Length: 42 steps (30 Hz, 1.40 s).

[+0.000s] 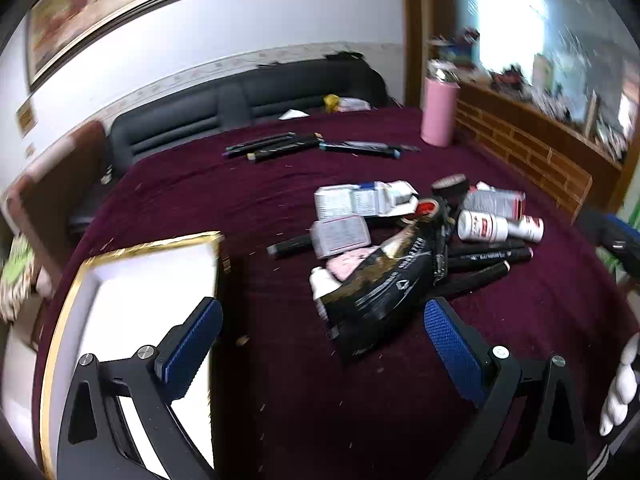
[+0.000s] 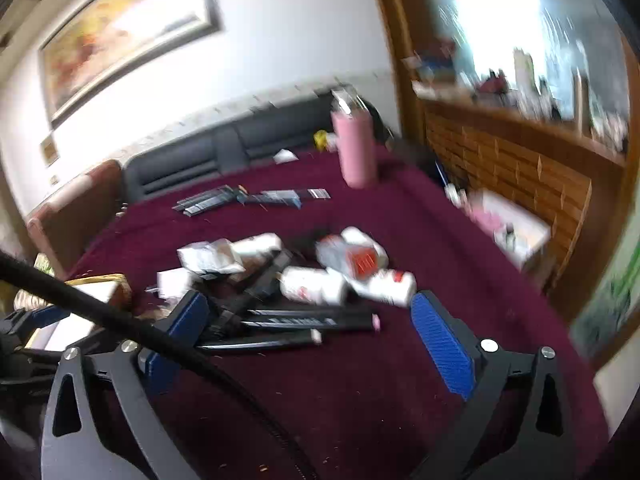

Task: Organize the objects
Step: 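Grasp the black gold-patterned snack packet with the left gripper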

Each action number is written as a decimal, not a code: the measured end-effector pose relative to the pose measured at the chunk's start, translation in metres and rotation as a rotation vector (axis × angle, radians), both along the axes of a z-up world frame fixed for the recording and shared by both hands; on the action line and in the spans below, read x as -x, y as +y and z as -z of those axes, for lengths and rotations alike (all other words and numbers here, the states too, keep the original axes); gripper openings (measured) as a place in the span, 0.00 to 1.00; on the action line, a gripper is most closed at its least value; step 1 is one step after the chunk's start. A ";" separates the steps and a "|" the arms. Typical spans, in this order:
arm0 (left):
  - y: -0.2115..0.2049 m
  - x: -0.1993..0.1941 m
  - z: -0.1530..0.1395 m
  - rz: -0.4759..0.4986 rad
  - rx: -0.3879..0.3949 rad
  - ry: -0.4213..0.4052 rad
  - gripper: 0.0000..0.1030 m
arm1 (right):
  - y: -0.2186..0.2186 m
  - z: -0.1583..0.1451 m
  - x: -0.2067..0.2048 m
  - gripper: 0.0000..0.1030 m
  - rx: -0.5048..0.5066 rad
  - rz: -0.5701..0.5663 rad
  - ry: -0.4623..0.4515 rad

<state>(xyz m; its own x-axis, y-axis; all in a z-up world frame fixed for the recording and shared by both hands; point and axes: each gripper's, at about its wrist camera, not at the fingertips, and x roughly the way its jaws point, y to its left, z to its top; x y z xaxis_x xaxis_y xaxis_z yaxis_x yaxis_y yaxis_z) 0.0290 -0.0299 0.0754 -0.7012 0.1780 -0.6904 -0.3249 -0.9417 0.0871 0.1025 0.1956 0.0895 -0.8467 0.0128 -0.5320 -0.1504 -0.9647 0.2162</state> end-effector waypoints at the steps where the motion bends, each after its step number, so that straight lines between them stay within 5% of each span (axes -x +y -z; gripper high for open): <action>1: 0.005 0.004 0.002 0.020 0.014 -0.009 0.96 | 0.007 0.010 0.004 0.98 0.017 0.025 -0.010; 7: 0.040 0.024 0.021 0.117 0.162 -0.022 0.92 | 0.025 0.027 0.010 0.98 0.129 0.019 -0.036; 19: 0.070 0.041 0.049 0.152 0.244 -0.073 0.91 | 0.025 0.040 0.015 0.98 0.161 -0.025 -0.083; 22: 0.068 0.040 0.050 0.145 0.237 -0.068 0.90 | 0.025 0.042 0.017 0.98 0.170 -0.030 -0.099; 25: 0.062 0.043 0.048 0.141 0.196 -0.089 0.78 | 0.023 0.043 0.017 0.98 0.166 -0.031 -0.103; 33: 0.050 0.045 0.045 0.131 0.122 -0.104 0.75 | 0.020 0.047 0.020 0.98 0.154 -0.033 -0.134; 38: 0.042 0.043 0.037 0.138 0.083 -0.128 0.34 | 0.017 0.050 0.024 0.98 0.141 -0.036 -0.158; 42: 0.038 0.037 0.032 0.131 0.043 -0.150 0.31 | 0.012 0.053 0.027 0.98 0.118 -0.042 -0.182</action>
<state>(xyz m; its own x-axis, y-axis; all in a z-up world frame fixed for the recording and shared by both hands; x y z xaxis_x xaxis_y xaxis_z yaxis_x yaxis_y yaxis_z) -0.0075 0.0081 0.0430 -0.5626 0.2289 -0.7945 -0.4566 -0.8871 0.0678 0.0760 0.2075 0.0361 -0.7351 -0.0917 -0.6718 -0.1579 -0.9404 0.3011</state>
